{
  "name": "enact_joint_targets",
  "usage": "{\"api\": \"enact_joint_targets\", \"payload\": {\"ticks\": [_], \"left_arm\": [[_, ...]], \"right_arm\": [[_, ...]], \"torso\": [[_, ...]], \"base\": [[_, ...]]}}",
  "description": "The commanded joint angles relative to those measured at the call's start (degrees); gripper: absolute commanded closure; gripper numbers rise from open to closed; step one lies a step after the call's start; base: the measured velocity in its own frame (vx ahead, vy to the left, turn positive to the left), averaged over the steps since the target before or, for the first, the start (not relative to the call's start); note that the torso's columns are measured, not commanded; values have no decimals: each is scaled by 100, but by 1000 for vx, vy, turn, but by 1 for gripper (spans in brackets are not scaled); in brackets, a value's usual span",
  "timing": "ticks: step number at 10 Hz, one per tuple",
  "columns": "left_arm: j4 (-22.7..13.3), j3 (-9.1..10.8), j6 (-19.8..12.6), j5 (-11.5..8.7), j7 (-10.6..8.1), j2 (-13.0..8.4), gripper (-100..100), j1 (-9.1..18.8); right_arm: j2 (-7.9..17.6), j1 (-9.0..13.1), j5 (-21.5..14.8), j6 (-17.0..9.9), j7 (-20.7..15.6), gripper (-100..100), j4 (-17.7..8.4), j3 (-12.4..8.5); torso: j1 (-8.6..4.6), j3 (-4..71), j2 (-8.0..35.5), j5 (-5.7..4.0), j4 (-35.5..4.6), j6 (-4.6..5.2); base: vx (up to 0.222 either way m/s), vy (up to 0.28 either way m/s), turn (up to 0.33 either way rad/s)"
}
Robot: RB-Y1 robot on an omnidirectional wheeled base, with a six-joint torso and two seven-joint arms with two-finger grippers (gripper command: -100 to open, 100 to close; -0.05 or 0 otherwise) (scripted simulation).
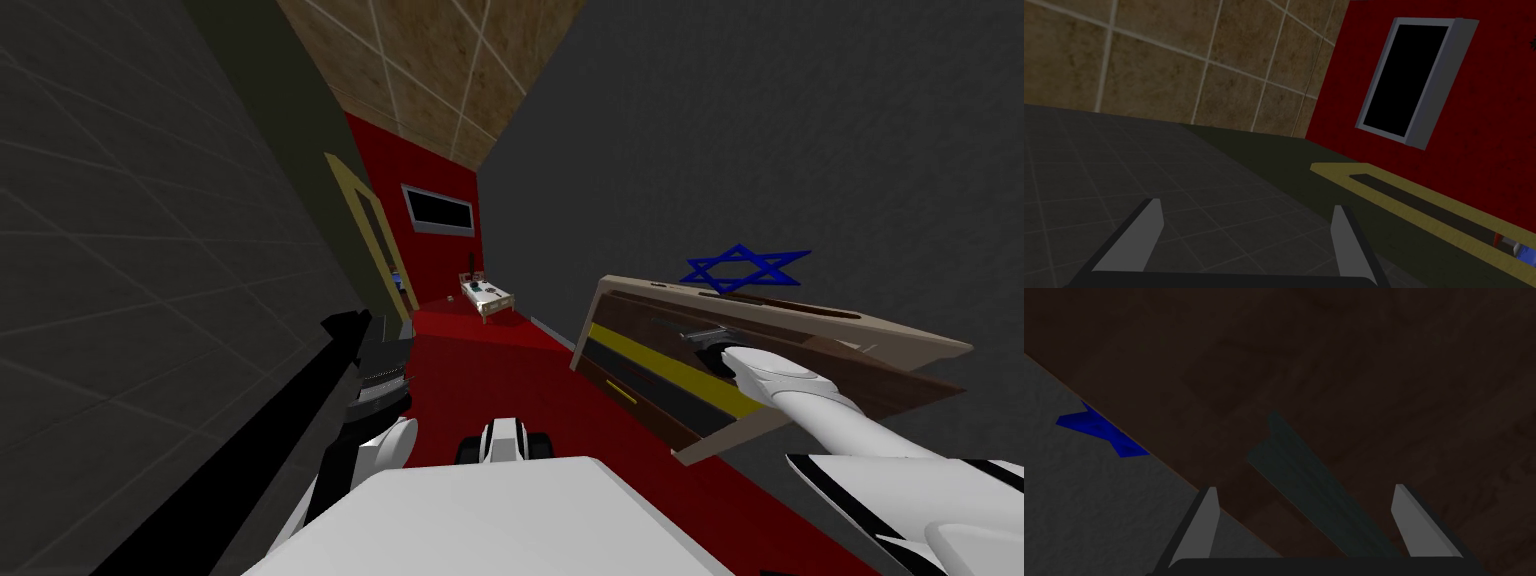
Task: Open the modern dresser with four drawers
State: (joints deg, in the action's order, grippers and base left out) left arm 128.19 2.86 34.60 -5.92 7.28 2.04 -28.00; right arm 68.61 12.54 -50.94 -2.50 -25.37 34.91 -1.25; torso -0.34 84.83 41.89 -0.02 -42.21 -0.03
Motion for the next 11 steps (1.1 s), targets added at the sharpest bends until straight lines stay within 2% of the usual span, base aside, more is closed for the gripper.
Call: {"api": "enact_joint_targets", "payload": {"ticks": [1,4,6,7,9,10,11], "left_arm": [[0,0,0,0,0,0,0,-1],[0,0,0,0,0,0,0,1],[0,0,0,0,0,0,0,1],[0,0,0,0,0,0,0,1],[0,0,0,0,0,0,0,1],[0,0,0,0,0,0,0,1],[0,0,0,0,0,0,0,1]], "right_arm": [[294,-18,127,259,59,-100,-140,37],[542,-32,232,504,114,-100,-285,59],[542,-32,232,504,114,-100,-285,59],[708,-42,301,667,151,-100,-382,73],[610,15,244,685,121,-100,-456,46],[589,26,227,732,61,0,-489,12],[573,17,227,733,66,0,-489,25]], "torso": [[13,-8,13,-1,-2,4],[40,-38,59,12,-18,0],[64,-40,67,33,-27,7],[67,-39,65,33,-26,10],[83,-42,73,54,-36,14],[81,-42,70,43,-30,9],[73,-38,64,38,-27,7]], "base": [[72,24,-21],[22,11,33],[4,1,3],[9,6,27],[7,1,16],[0,0,0],[0,0,0]]}}
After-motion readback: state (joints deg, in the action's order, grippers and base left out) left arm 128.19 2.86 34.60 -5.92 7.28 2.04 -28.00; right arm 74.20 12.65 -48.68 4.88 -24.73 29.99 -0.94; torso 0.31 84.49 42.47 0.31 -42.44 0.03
